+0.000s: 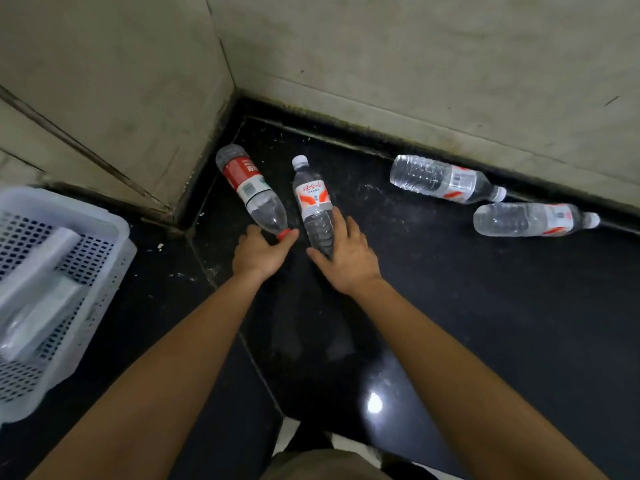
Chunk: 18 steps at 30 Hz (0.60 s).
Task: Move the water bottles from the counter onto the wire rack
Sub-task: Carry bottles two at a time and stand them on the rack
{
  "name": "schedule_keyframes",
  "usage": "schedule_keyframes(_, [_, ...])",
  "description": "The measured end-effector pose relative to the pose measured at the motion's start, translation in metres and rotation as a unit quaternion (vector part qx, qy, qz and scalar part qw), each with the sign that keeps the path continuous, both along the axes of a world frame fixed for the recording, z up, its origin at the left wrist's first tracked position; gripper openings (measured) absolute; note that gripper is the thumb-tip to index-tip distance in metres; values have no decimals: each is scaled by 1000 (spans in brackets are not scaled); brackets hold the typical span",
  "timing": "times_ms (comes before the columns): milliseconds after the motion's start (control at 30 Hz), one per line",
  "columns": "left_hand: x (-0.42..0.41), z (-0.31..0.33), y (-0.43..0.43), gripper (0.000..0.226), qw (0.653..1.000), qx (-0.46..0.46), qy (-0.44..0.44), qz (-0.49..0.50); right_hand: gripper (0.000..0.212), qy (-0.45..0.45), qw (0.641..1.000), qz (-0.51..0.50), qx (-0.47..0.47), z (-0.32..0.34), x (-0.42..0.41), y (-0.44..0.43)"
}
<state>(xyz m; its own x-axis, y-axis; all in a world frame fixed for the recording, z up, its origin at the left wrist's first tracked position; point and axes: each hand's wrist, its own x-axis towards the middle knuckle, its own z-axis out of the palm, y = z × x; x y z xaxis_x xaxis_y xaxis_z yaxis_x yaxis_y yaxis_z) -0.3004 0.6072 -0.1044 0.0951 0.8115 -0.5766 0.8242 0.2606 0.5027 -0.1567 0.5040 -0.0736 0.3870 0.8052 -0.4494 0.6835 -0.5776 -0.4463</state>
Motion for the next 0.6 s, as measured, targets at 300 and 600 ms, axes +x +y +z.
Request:
schedule_keyframes(300, [-8,14,-55,34,998,33,33,-42,107,47,995,-82,-42,12,19,-63])
schedule_keyframes(600, [-57,9,-126,25,995,84,41,-48,137,65,980,-44,-183,8,28,-94])
